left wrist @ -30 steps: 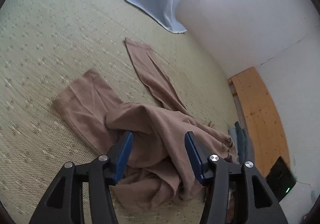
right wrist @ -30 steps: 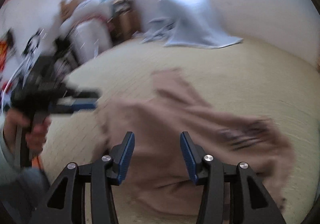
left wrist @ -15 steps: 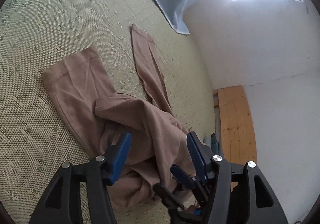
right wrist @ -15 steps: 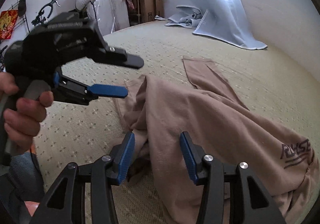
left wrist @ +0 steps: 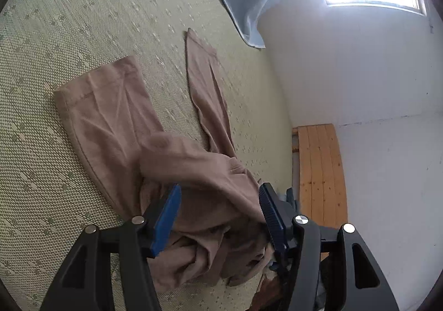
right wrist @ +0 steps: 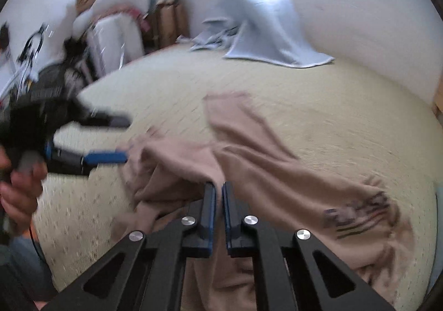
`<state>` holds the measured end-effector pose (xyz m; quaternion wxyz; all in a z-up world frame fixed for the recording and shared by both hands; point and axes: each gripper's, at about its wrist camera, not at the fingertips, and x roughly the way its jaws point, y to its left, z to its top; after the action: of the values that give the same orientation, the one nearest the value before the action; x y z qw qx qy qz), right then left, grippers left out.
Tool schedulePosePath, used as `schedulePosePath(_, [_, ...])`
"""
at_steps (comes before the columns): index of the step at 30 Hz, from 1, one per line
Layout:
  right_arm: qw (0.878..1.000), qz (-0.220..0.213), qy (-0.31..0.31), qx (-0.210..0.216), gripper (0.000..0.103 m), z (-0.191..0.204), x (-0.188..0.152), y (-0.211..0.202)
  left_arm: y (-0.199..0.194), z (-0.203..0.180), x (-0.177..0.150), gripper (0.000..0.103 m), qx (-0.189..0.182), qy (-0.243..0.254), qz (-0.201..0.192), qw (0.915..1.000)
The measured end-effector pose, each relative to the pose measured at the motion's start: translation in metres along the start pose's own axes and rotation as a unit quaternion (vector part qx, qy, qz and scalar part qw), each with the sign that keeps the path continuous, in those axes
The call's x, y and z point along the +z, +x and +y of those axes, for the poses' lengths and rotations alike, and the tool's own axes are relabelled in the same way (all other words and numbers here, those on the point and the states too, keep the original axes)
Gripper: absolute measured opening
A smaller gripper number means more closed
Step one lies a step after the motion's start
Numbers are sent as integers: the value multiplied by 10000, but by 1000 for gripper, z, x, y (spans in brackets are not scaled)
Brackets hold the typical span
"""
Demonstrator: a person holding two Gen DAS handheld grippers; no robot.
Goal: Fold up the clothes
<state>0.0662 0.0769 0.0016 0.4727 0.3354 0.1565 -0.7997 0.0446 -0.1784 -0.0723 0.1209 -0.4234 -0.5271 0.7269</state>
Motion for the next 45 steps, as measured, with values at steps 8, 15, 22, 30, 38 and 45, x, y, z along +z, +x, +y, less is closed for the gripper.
schedulePosePath(8, [9932,-788,797,-298,3,-42,7,-50,18,-11,-9,63,-195,90,293,9993])
schedulePosePath(15, [9843,-993,1425,-331,3,-74,5,-72,34,-21,-23,63,-172,295,563,9978])
schedulePosePath(22, [9792,-928,1786,-264,3,-92,-2,-74,53,-26,-44,63,-23,563,865,9947])
schedulePosePath(30, [9792,-875,1818,-216,4,-94,-5,-75,45,-43,-54,32,13,1012,759,9920])
schedulePosePath(38, [9810,-769,1773,-194,6,-93,-7,-74,8,-60,-41,3,-329,1358,196,9900])
schedulePosePath(45, [9833,-623,1698,-184,6,-91,-10,-69,-3,-79,-27,2,-707,1327,-327,9881])
